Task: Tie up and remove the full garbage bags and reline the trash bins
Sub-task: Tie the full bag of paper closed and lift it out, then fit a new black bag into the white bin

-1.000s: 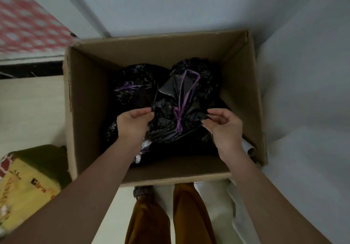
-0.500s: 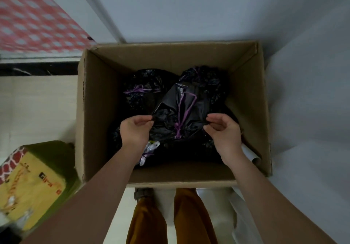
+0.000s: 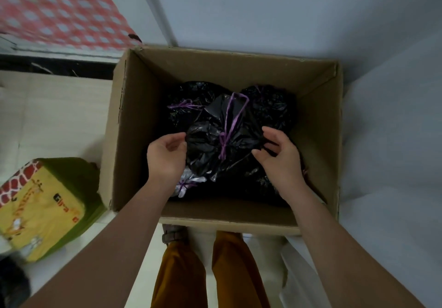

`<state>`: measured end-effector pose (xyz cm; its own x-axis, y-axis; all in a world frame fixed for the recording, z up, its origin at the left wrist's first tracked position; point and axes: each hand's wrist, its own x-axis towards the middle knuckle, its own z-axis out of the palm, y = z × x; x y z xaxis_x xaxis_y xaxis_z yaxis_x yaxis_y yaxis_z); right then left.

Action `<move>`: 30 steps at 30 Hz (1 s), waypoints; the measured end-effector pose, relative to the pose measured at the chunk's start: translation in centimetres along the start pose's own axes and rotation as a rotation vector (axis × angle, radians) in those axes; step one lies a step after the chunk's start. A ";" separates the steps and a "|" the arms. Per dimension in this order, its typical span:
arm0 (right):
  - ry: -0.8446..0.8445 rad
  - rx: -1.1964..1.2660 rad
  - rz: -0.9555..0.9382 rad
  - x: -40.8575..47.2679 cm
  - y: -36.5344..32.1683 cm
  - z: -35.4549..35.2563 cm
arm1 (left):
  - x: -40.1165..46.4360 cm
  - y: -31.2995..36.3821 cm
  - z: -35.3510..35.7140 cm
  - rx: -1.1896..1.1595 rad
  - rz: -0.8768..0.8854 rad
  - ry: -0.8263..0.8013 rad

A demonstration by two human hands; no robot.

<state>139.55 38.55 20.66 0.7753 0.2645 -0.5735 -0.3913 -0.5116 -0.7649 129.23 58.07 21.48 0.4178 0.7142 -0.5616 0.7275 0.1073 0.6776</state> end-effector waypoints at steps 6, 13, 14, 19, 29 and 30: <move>-0.072 -0.568 -0.210 -2.4 -2.2 1.4 | -2.8 -1.4 -3.2 0.463 0.239 -0.100; -0.126 -0.936 -0.413 -6.4 -5.8 5.3 | -6.5 -3.6 -8.6 0.694 0.271 0.041; -0.142 -0.959 -0.430 -6.9 -6.2 6.1 | -7.0 -4.1 -9.3 0.701 0.268 0.067; -0.232 -1.054 -0.505 -9.8 -7.1 10.7 | -8.7 -7.5 -13.1 0.680 0.216 0.125; -0.458 -1.169 -0.637 -19.2 -5.6 21.6 | -16.3 -17.3 -21.5 0.534 0.010 0.305; -0.482 -1.189 -0.659 -20.7 -5.4 22.9 | -17.7 -18.3 -22.6 0.513 -0.019 0.326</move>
<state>114.29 54.55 29.98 0.3152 0.8390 -0.4435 0.7885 -0.4916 -0.3696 96.26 59.15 29.77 0.2726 0.8991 -0.3425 0.9366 -0.1666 0.3081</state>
